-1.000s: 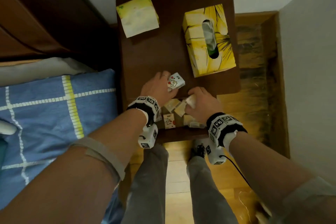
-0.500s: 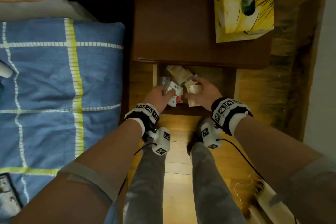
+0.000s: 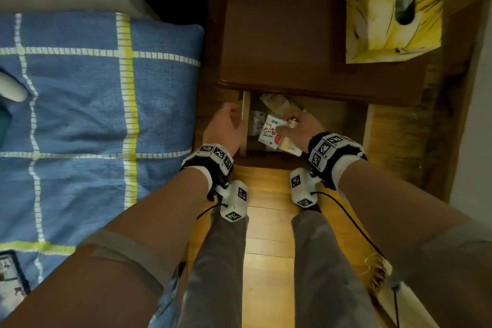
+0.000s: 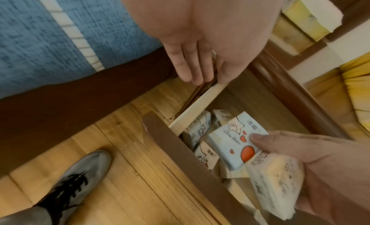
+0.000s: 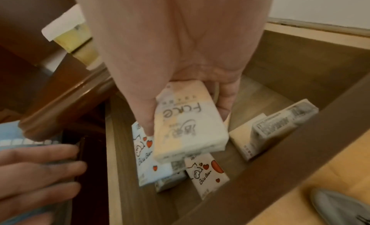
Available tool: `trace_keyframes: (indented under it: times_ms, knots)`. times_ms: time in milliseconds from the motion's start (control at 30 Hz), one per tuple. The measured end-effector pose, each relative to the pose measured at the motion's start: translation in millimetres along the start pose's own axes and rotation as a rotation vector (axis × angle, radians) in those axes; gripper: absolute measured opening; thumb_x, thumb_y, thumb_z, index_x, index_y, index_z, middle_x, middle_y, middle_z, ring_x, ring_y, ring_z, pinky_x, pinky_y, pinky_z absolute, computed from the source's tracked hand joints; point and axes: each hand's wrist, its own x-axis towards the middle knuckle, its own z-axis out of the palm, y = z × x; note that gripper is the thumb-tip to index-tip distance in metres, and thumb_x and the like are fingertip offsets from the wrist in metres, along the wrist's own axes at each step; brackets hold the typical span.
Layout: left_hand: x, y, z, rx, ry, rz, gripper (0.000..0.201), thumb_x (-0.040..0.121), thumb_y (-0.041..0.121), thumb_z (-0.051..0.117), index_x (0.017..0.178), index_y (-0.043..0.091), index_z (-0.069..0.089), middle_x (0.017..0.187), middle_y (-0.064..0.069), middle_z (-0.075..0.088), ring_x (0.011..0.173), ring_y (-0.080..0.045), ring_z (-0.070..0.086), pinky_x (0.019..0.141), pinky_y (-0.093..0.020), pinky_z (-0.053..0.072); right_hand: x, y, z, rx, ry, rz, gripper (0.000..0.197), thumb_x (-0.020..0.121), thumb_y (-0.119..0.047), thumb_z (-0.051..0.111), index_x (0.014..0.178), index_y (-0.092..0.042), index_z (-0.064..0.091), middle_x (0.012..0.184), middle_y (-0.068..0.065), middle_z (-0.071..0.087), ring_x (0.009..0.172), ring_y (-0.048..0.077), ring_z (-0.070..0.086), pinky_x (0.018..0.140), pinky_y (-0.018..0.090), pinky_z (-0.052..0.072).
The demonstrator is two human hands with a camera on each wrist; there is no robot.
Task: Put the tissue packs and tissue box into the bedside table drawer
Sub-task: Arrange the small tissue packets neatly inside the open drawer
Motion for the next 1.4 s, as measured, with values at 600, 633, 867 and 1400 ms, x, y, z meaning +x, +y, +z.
trace_keyframes:
  times_ms: [600,633,867,1400]
  knots:
    - [27.6,-44.4,17.4,0.058,-0.26,-0.073,0.056,0.091,0.024,0.061,0.142,0.032,0.04,0.119,0.003,0.064,0.102,-0.019,0.064,0.082,-0.042,0.059,79.6,-23.9,36.3,-0.773,-0.326,-0.049,0.072,0.087,-0.051,0.058,0.148,-0.022,0.036,0.153,0.005,0.04,0.134,0.028,0.045,0.105,0.037,0.043]
    - [27.4,-43.6,17.5,0.066,-0.266,-0.074,0.056,0.091,0.023,0.061,0.142,0.031,0.04,0.118,0.003,0.064,0.101,-0.019,0.064,0.082,-0.042,0.059,78.5,-21.5,36.1,-0.774,-0.327,-0.061,0.07,0.087,-0.052,0.057,0.147,-0.022,0.039,0.153,0.004,0.04,0.135,0.027,0.044,0.106,0.037,0.042]
    - [23.0,-39.9,17.9,0.171,-0.264,-0.053,0.054,0.094,0.028,0.056,0.143,0.034,0.036,0.115,0.005,0.064,0.098,-0.018,0.064,0.081,-0.04,0.059,75.2,-15.4,36.7,-0.676,-0.256,-0.046,0.071,0.088,-0.05,0.057,0.147,-0.017,0.038,0.15,0.007,0.044,0.128,0.027,0.051,0.103,0.037,0.047]
    - [20.2,-30.6,17.3,0.261,-0.296,-0.089,0.053,0.096,0.025,0.051,0.146,0.031,0.033,0.114,0.001,0.067,0.085,-0.021,0.069,0.078,-0.04,0.059,70.7,-16.9,40.0,-0.34,-0.246,0.018,0.082,0.078,-0.039,0.073,0.149,-0.022,0.036,0.155,0.004,0.036,0.138,0.025,0.041,0.106,0.033,0.042]
